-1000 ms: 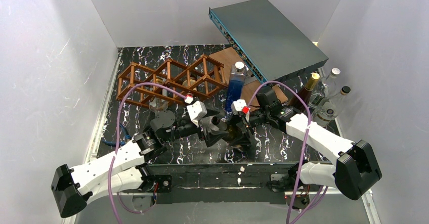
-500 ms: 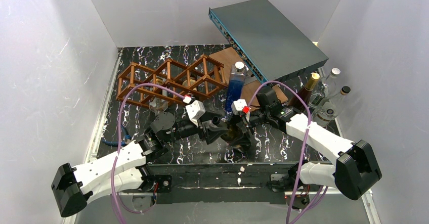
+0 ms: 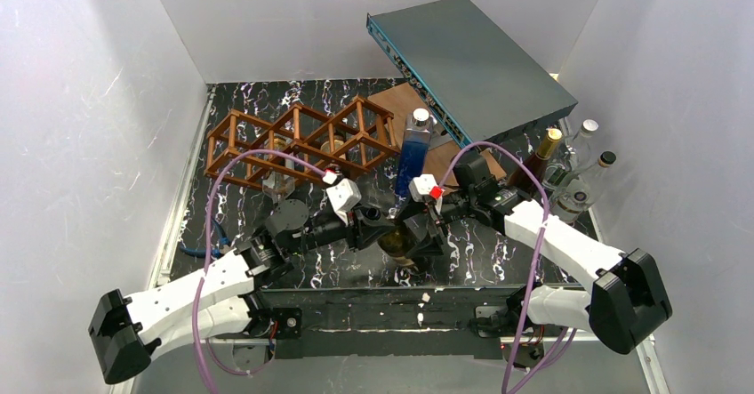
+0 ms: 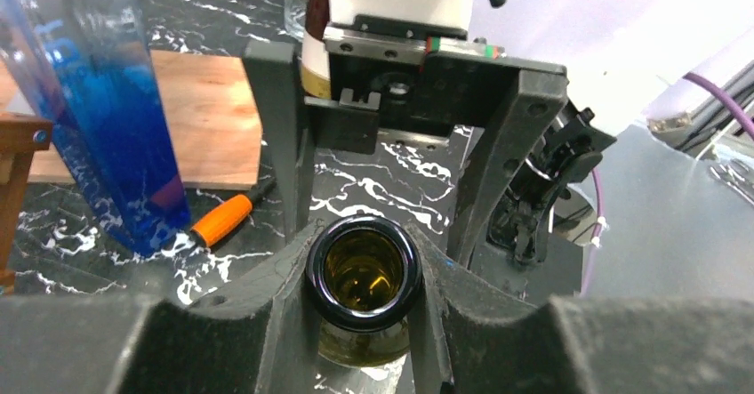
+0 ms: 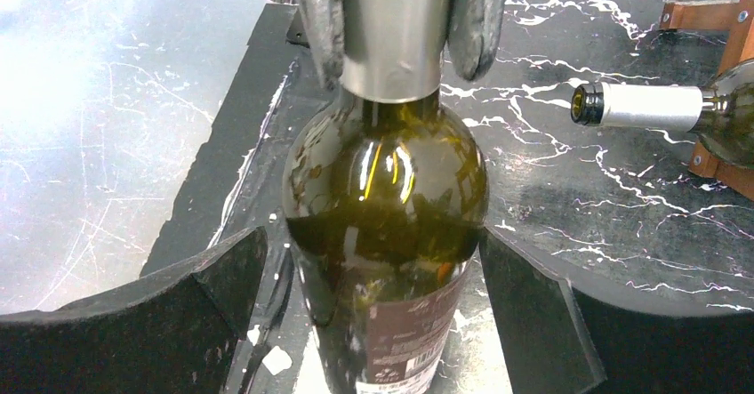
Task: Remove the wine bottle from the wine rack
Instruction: Pick up the wine bottle from the wine rack.
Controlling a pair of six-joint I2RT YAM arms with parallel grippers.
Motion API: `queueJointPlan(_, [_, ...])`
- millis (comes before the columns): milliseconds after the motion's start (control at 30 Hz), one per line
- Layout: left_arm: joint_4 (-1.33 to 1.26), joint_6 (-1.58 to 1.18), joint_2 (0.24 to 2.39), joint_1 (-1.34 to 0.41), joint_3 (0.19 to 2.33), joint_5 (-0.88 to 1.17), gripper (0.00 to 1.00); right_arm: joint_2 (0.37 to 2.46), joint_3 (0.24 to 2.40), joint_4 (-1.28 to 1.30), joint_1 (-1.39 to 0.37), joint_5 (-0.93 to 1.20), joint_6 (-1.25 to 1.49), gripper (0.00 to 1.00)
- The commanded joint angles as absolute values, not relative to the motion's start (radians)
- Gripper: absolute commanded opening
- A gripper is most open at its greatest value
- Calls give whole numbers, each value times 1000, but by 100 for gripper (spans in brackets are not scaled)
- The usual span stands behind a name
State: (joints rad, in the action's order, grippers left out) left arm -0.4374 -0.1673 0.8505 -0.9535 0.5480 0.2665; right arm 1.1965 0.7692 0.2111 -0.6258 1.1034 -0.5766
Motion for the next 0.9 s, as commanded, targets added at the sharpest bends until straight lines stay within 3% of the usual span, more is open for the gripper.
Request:
queueJointPlan(0, [-371, -144, 754, -957, 596, 187, 0, 1157, 798, 235, -567, 1158, -607, 98])
queueJointPlan(367, [78, -54, 662, -956, 799, 57, 0, 1140, 800, 288, -535, 1195, -664, 98])
queueJointPlan(867, [661, -5, 765, -953, 1228, -245, 0, 1149, 786, 291, -534, 1182, -693, 98])
